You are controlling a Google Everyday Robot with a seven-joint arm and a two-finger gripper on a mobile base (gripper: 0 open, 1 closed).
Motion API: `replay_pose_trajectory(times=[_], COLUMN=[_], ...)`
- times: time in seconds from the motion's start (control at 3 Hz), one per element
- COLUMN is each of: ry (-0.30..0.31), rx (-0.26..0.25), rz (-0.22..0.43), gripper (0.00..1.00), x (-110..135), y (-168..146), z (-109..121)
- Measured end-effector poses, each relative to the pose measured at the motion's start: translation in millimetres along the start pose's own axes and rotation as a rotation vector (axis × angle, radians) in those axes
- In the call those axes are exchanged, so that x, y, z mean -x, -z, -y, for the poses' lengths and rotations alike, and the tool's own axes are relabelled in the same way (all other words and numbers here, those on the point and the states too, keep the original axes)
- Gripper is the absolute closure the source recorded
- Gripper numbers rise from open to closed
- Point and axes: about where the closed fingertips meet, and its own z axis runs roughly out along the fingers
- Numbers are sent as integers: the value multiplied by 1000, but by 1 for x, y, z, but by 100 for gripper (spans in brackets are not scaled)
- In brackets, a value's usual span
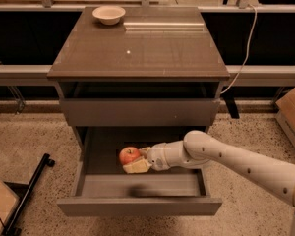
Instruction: Place apple into middle drawer
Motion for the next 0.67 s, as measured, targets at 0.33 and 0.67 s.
replay_pose_trajectory(times=[0.33, 0.67], ry=[-30, -45], rx=[62, 98], rz=[52, 55], gripper=[100, 100], x=[-40, -63], y=[-38, -61], z=[36, 62])
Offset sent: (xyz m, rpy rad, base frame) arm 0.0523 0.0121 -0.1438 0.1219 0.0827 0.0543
